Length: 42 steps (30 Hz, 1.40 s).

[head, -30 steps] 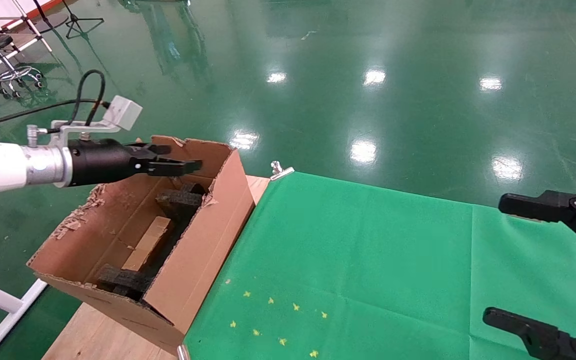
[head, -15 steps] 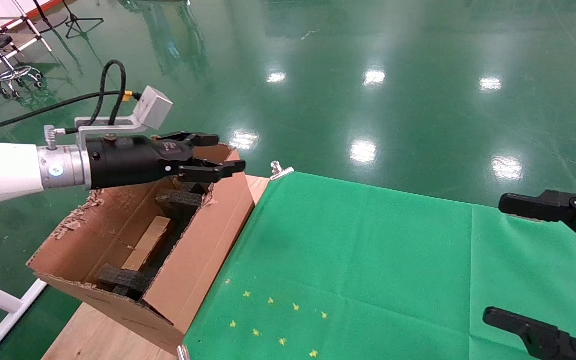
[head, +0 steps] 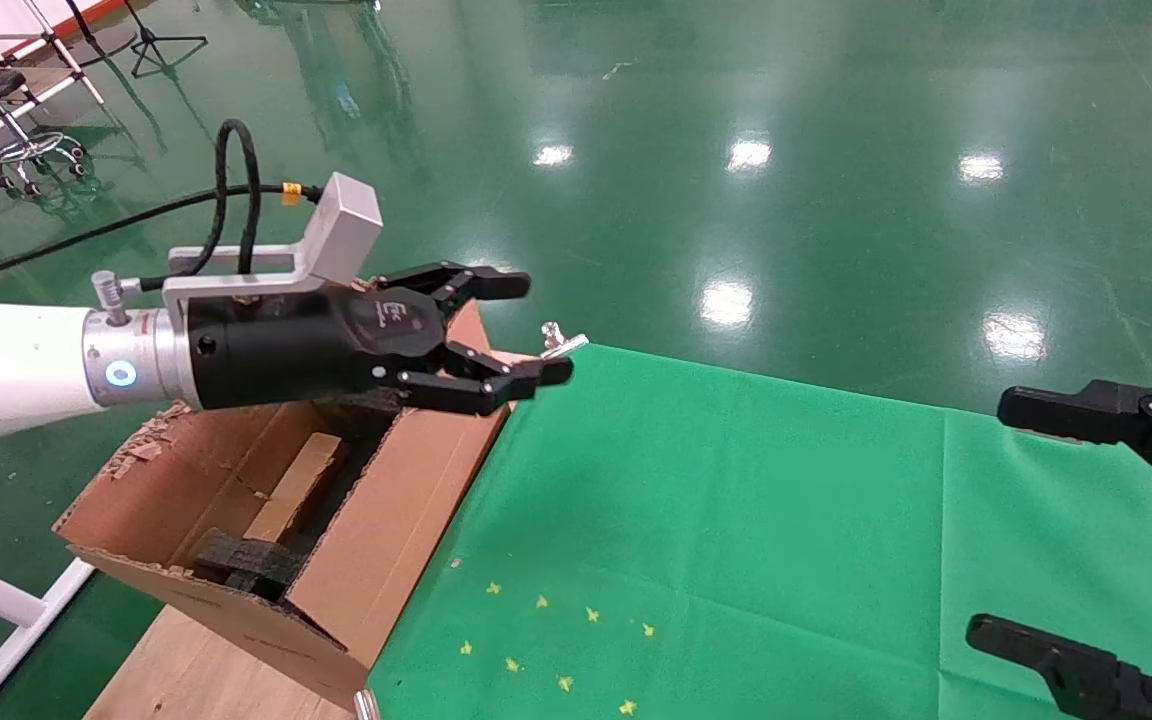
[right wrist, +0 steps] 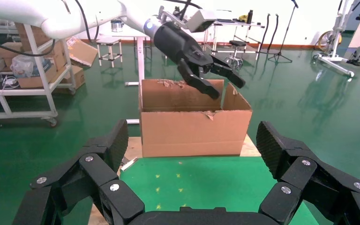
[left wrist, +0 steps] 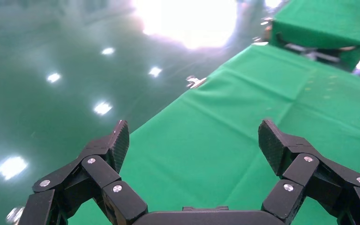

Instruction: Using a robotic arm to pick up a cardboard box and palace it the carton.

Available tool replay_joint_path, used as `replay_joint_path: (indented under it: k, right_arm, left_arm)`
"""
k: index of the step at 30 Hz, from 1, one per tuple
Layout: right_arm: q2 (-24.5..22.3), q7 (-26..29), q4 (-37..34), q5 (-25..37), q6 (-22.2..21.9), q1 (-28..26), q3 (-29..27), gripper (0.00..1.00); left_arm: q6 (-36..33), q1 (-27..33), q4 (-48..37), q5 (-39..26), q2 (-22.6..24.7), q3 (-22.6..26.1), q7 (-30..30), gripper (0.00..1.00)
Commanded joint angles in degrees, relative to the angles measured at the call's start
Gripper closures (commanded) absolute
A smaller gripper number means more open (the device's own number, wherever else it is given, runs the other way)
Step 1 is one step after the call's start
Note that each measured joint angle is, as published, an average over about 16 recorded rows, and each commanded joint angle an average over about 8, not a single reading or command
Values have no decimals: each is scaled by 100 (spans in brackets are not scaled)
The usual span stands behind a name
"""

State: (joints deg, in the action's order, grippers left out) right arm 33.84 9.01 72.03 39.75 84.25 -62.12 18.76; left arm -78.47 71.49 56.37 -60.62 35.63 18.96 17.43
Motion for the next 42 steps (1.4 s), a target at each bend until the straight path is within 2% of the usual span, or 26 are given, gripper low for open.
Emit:
replay_joint_path:
  k: [1, 23, 42]
  right_arm:
    - [0, 0, 0, 0, 0, 0, 0, 0]
    - [-1, -1, -1, -1, -1, 1, 1, 0]
    - [-1, -1, -2, -3, -2, 1, 1, 0]
  left_arm:
    - [-65, -89, 154, 168, -5, -26, -60, 0]
    - [-736, -1009, 1762, 1921, -62, -299, -672, 0]
    - [-736, -1015, 1754, 1923, -65, -304, -673, 0]
